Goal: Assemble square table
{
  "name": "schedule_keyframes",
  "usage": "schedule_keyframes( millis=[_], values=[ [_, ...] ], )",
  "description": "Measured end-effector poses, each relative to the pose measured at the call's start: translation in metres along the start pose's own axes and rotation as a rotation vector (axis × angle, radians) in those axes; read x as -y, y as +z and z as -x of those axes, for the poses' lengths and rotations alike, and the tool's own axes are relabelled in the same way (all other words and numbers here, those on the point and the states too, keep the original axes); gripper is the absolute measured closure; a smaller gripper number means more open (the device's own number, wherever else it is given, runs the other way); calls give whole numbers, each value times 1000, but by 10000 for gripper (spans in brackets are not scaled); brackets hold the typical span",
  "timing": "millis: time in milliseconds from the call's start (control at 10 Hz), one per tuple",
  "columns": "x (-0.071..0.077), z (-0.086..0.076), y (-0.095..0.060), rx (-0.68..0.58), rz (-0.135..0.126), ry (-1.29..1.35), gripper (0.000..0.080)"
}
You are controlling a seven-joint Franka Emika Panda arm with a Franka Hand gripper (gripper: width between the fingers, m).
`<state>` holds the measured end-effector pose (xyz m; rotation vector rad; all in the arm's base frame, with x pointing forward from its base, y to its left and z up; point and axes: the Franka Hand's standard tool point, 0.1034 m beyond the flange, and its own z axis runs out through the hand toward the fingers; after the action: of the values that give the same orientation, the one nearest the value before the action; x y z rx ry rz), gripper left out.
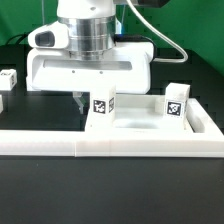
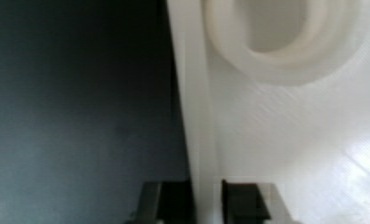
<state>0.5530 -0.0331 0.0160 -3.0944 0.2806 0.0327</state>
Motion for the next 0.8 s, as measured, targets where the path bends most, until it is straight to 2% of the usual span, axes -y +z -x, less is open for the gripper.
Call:
schedule_keyframes(
  millis=[300,500,800],
  values=[
    [-9,7,-4,14,-4,-100,737],
    [-24,1,-4,7,2,-374,739],
    [-28,-2,-4,1,16,-572,739]
  ],
)
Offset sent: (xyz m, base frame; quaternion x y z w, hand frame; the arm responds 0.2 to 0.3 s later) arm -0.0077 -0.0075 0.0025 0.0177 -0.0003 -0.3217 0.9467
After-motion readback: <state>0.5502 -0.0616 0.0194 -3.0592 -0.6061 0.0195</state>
